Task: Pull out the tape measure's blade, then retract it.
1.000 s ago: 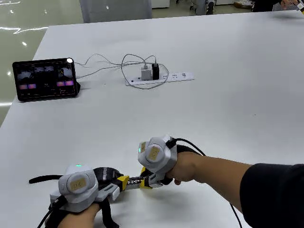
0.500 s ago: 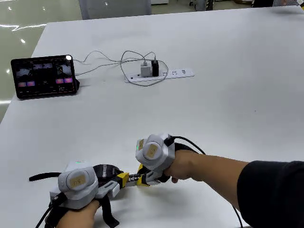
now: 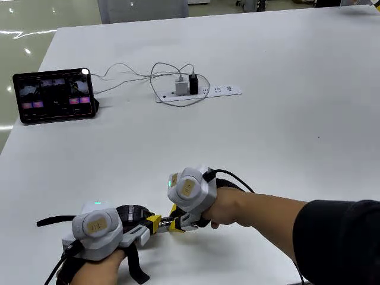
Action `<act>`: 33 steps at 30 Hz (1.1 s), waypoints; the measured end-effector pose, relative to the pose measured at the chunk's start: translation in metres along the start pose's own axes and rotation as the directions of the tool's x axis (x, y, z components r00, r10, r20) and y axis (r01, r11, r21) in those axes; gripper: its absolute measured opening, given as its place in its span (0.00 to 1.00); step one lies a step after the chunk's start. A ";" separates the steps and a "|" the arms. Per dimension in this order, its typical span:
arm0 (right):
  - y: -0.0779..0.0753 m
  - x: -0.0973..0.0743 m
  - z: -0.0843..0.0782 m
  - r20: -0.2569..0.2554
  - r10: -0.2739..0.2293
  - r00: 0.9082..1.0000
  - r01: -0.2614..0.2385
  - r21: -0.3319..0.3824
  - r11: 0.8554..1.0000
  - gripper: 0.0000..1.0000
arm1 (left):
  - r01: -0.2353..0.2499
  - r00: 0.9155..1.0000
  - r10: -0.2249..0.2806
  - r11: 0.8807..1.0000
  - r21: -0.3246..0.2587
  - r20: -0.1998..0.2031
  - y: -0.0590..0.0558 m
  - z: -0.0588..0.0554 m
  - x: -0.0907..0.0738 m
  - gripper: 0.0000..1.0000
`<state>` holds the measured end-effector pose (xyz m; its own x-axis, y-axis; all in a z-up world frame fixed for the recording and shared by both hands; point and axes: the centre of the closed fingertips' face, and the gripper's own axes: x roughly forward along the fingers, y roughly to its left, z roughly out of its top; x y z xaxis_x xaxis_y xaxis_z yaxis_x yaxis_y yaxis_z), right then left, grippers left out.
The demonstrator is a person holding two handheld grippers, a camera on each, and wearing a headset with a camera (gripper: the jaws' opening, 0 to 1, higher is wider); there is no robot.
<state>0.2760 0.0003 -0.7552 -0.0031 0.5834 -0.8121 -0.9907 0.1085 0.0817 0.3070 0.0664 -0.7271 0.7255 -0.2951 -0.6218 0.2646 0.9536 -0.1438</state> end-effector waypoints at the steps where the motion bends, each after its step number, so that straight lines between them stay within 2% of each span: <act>1: 0.000 0.000 0.000 0.000 0.001 1.000 -0.001 0.002 1.000 0.10 | 0.000 1.000 0.000 1.000 0.000 0.001 0.000 0.000 0.000 0.63; 10: 0.000 0.004 0.004 0.014 0.000 1.000 0.000 0.007 1.000 0.10 | 0.001 1.000 -0.001 1.000 -0.004 0.000 0.001 0.000 0.000 0.63; 17: 0.000 0.005 0.006 0.003 -0.010 1.000 0.010 -0.022 1.000 0.10 | 0.001 1.000 -0.001 1.000 -0.002 -0.002 0.000 0.000 0.000 0.63; 22: 0.000 0.006 0.008 0.028 0.002 1.000 -0.002 0.001 1.000 0.09 | 0.001 1.000 -0.001 1.000 -0.003 -0.001 0.000 0.001 0.000 0.63; 27: 0.002 0.007 0.011 0.036 0.003 0.999 -0.002 -0.014 1.000 0.10 | 0.001 1.000 -0.001 1.000 -0.006 0.000 0.000 0.001 -0.001 0.63; 28: 0.002 0.008 0.010 0.030 -0.001 1.000 0.003 -0.040 0.999 0.10 | 0.001 1.000 -0.001 1.000 -0.006 -0.001 0.000 0.001 -0.001 0.63; 33: 0.001 0.010 0.014 0.041 -0.003 0.999 0.004 -0.030 1.000 0.10 | 0.001 1.000 -0.001 1.000 -0.008 -0.002 0.000 0.001 -0.001 0.63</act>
<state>0.2771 0.0176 -0.7557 0.0050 0.6153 -0.7883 -0.9944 0.0862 0.0610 0.3070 0.0665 -0.7261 0.7240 -0.2956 -0.6233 0.2601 0.9538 -0.1503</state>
